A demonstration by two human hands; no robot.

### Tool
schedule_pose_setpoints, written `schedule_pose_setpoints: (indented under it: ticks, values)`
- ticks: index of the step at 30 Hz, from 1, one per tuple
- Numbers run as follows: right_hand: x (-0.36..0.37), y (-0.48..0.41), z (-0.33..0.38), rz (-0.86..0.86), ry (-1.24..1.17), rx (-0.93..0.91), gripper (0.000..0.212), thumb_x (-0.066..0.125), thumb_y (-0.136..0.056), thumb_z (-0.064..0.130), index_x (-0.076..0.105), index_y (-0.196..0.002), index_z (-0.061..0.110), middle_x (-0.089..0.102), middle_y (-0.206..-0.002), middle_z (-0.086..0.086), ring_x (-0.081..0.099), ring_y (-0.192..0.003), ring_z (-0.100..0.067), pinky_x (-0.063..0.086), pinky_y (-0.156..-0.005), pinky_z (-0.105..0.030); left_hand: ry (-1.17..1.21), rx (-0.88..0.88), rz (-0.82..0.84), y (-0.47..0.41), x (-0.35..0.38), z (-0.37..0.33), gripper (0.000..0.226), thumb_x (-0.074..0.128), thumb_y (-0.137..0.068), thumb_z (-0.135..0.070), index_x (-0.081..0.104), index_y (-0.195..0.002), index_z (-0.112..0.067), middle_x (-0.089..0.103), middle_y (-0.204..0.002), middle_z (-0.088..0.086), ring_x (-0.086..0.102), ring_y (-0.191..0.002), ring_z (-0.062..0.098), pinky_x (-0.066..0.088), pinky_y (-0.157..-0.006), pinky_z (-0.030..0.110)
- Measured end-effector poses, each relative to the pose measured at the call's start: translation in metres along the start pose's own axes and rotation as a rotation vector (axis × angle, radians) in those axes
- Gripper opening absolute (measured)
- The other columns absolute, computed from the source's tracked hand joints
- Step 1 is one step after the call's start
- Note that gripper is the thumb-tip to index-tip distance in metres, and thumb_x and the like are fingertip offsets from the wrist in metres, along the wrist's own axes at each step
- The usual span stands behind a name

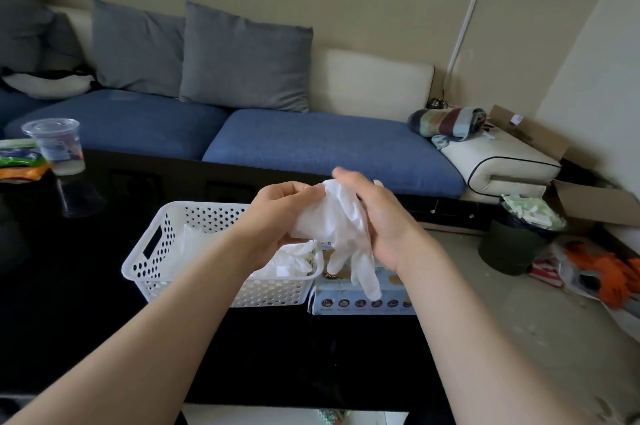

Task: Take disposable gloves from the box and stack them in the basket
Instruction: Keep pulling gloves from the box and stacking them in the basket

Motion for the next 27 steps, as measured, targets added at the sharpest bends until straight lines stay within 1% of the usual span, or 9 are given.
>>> schedule_pose_setpoints:
  ticks: [2, 5, 7, 9, 14, 17, 19, 22, 27]
  values:
    - [0.009, 0.004, 0.004, -0.024, 0.166, -0.095, 0.044, 0.091, -0.08, 0.035, 0.076, -0.116, 0.017, 0.074, -0.105, 0.004, 0.077, -0.104, -0.025, 0.062, -0.097, -0.054, -0.001, 0.009, -0.021, 0.003, -0.007, -0.003, 0.026, 0.074, -0.097, -0.034, 0.067, -0.098, -0.009, 0.073, -0.093, 0.009, 0.071, -0.082, 0.023, 0.06, -0.076, 0.039]
    - [0.019, 0.006, 0.009, -0.094, 0.311, -0.204, 0.026, 0.077, -0.084, 0.006, 0.075, -0.106, 0.02, 0.068, -0.081, 0.017, 0.072, -0.086, -0.015, 0.064, -0.083, -0.042, -0.006, 0.033, -0.052, 0.007, -0.019, -0.008, 0.031, 0.078, -0.093, -0.038, 0.066, -0.094, -0.01, 0.072, -0.088, 0.007, 0.069, -0.077, 0.021, 0.058, -0.073, 0.039]
    - [0.023, 0.003, 0.01, -0.089, 0.382, -0.235, 0.008, 0.066, -0.085, 0.006, 0.066, -0.083, 0.014, 0.061, -0.064, 0.011, 0.061, -0.074, -0.018, 0.053, -0.072, -0.039, -0.014, 0.046, -0.058, 0.008, -0.025, -0.01, 0.032, 0.08, -0.091, -0.04, 0.063, -0.087, -0.014, 0.07, -0.084, 0.004, 0.067, -0.076, 0.019, 0.057, -0.068, 0.034]
    - [0.023, 0.0, 0.009, -0.069, 0.402, -0.204, 0.016, 0.061, -0.085, 0.012, 0.054, -0.071, 0.012, 0.051, -0.065, 0.001, 0.05, -0.073, -0.021, 0.04, -0.07, -0.039, -0.027, 0.054, -0.065, 0.009, -0.03, -0.012, 0.033, 0.08, -0.09, -0.042, 0.061, -0.082, -0.016, 0.068, -0.08, 0.002, 0.065, -0.073, 0.016, 0.054, -0.063, 0.03]
    - [0.031, 0.008, 0.008, 0.06, 0.046, -0.049, 0.026, 0.056, -0.09, 0.014, 0.07, -0.07, 0.007, 0.065, -0.064, -0.01, 0.06, -0.079, -0.034, 0.051, -0.09, -0.056, -0.063, 0.053, -0.107, 0.01, -0.046, -0.015, 0.04, 0.076, -0.093, -0.044, 0.072, -0.096, -0.004, 0.074, -0.09, 0.008, 0.071, -0.077, 0.018, 0.06, -0.069, 0.034]
    - [0.03, 0.004, 0.001, 0.182, -0.088, 0.035, 0.046, 0.048, -0.098, 0.011, 0.071, -0.058, 0.011, 0.066, -0.064, -0.007, 0.063, -0.072, -0.023, 0.047, -0.087, -0.044, -0.095, 0.006, -0.133, 0.01, -0.054, -0.014, 0.045, 0.069, -0.097, -0.048, 0.076, -0.104, -0.004, 0.078, -0.101, 0.011, 0.076, -0.09, 0.024, 0.065, -0.075, 0.038]
    - [0.028, -0.004, -0.007, 0.208, -0.097, 0.104, 0.035, 0.051, -0.092, 0.015, 0.069, -0.061, 0.014, 0.067, -0.075, -0.009, 0.065, -0.072, -0.021, 0.048, -0.082, -0.039, -0.068, -0.041, -0.137, 0.008, -0.059, -0.011, 0.047, 0.065, -0.099, -0.052, 0.076, -0.113, -0.008, 0.078, -0.109, 0.013, 0.076, -0.101, 0.03, 0.065, -0.085, 0.046]
    - [0.024, -0.02, -0.022, 0.113, 0.144, 0.186, 0.015, 0.057, -0.089, 0.02, 0.067, -0.081, 0.011, 0.07, -0.083, -0.012, 0.067, -0.076, -0.026, 0.05, -0.078, -0.039, -0.121, -0.141, -0.157, 0.006, -0.07, -0.003, 0.053, 0.065, -0.098, -0.056, 0.075, -0.113, -0.007, 0.078, -0.103, 0.011, 0.075, -0.094, 0.032, 0.062, -0.084, 0.044]
    - [0.027, -0.027, -0.021, -0.193, 0.626, -0.009, 0.028, 0.057, -0.093, 0.018, 0.077, -0.093, -0.003, 0.08, -0.077, -0.008, 0.079, -0.071, -0.025, 0.067, -0.074, -0.043, -0.419, -0.235, -0.196, 0.007, -0.09, 0.009, 0.052, 0.071, -0.095, -0.052, 0.071, -0.09, 0.0, 0.061, -0.074, 0.015, 0.054, -0.063, 0.023, 0.048, -0.058, 0.034]
Point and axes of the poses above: each hand's wrist, its own y-axis away from the middle knuckle, its own x-axis out of the palm, z = x × y, the point moved 5 cm from there along -y, towards the middle knuckle
